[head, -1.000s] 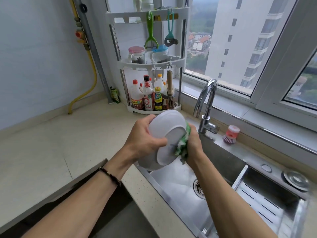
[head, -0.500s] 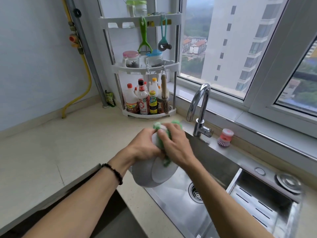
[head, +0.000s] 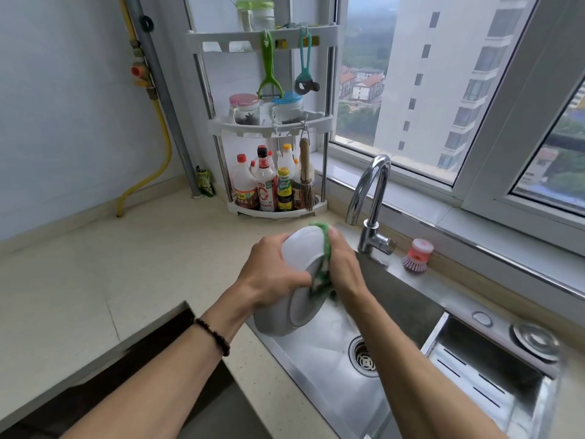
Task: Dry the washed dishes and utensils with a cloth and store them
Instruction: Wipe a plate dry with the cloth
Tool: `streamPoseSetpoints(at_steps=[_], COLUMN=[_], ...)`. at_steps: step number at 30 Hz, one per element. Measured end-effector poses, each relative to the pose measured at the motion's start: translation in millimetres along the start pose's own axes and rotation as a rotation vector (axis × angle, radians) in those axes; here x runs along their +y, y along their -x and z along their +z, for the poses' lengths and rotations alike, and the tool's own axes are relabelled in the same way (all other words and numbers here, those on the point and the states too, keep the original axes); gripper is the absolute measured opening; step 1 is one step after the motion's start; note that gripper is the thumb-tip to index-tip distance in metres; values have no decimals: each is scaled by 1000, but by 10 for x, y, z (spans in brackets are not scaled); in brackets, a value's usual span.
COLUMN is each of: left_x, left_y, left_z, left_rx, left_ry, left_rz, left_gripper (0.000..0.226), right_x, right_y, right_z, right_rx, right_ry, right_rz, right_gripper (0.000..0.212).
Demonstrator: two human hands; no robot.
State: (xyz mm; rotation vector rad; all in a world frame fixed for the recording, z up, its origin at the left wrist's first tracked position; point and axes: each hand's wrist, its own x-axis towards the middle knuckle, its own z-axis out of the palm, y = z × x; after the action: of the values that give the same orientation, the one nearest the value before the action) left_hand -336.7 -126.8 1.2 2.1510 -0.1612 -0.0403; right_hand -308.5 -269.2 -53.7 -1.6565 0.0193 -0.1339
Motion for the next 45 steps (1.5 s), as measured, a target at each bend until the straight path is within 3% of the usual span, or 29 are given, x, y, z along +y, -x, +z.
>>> streamPoseSetpoints(at_steps=[6, 11, 14, 17, 21, 25, 28, 32, 37, 41, 45], left_x=[91, 120, 102, 109, 212, 161, 130, 67, 7, -4, -15], left_y=[-27, 32, 39, -19, -77, -104, -79, -34, -74, -81, -146], left_z=[-52, -126, -160, -239, -160, -53, 10, 8, 59, -13, -74], left_rx=[-111, -85, -152, -290, -413, -278, -143, -73, 43, 71, 152], left_ry=[-132, 107, 245, 202, 27, 22, 40, 73, 120, 196, 364], left_rz=[114, 176, 95, -51, -82, -12, 28, 20, -47, -96, -194], left_gripper=[55, 56, 58, 59, 41, 47, 49, 48, 41, 53, 72], right_x=[19, 181, 245, 159, -140, -180, -40, 53, 81, 171, 155], right_y=[131, 92, 43, 5, -26, 21, 101, 40, 267, 221, 354], right_z=[101, -91, -203, -368, -371, -233, -112, -239, 50, -69, 47], right_rx=[69, 181, 202, 120, -127, -143, -63, 16, -137, -107, -275], right_ry=[-25, -404, -393, -209, 258, 309, 376, 43, 190, 184, 416], right_rz=[-137, 241, 315, 245, -86, -219, -364, -57, -209, -67, -255], right_gripper=[36, 47, 40, 42, 58, 38, 47, 35, 48, 48, 57])
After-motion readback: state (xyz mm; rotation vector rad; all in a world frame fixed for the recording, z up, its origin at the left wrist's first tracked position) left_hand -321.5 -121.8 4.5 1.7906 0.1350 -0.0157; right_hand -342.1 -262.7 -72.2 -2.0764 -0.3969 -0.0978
